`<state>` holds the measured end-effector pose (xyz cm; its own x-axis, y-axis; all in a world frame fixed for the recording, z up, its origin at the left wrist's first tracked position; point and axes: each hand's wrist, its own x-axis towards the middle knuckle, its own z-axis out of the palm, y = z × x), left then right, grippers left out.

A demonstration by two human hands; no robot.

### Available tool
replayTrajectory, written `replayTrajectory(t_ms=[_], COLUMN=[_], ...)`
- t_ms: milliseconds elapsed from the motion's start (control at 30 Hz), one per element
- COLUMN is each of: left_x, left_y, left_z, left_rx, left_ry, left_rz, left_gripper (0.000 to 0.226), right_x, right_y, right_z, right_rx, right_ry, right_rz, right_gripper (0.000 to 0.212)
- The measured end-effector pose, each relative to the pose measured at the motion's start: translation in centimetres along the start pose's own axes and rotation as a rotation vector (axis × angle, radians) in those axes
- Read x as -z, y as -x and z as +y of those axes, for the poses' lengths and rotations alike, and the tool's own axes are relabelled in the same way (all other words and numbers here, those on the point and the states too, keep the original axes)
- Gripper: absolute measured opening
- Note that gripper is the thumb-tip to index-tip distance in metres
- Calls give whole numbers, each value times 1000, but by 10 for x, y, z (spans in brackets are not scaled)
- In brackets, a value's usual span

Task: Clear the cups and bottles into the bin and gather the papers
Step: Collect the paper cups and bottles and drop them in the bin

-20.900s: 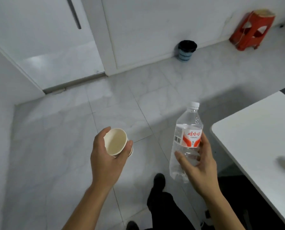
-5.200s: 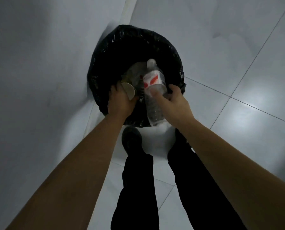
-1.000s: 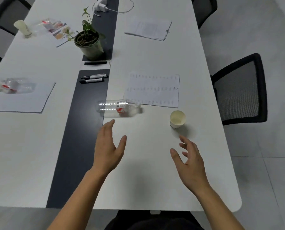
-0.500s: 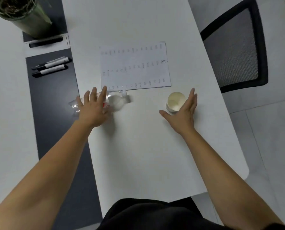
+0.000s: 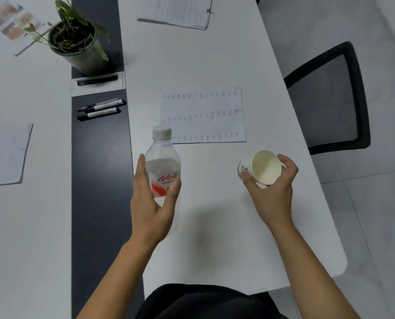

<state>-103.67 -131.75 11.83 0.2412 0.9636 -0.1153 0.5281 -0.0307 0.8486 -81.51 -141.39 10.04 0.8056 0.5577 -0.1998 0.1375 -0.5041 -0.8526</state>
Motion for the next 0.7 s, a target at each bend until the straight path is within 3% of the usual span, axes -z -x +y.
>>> replayTrajectory(t_ms=[233, 333, 433, 500, 700], left_x=[15, 38, 69, 73, 66], left_y=[55, 70, 107, 118, 240], left_z=[2, -1, 9, 10, 20], left_rx=[-16, 1, -21, -19, 80], left_ry=[195, 252, 267, 262, 188], left_rz=[134, 222, 433, 476, 887], left_gripper=[68, 75, 76, 79, 88], right_x=[9, 17, 27, 29, 34], right_y=[76, 94, 109, 104, 131], right_z=[-8, -18, -34, -36, -26], right_rx=[112, 174, 312, 325, 512], right_ry=[-82, -67, -52, -32, -75], right_rz=[-131, -193, -335, -331, -725], right_gripper=[82, 86, 88, 90, 90])
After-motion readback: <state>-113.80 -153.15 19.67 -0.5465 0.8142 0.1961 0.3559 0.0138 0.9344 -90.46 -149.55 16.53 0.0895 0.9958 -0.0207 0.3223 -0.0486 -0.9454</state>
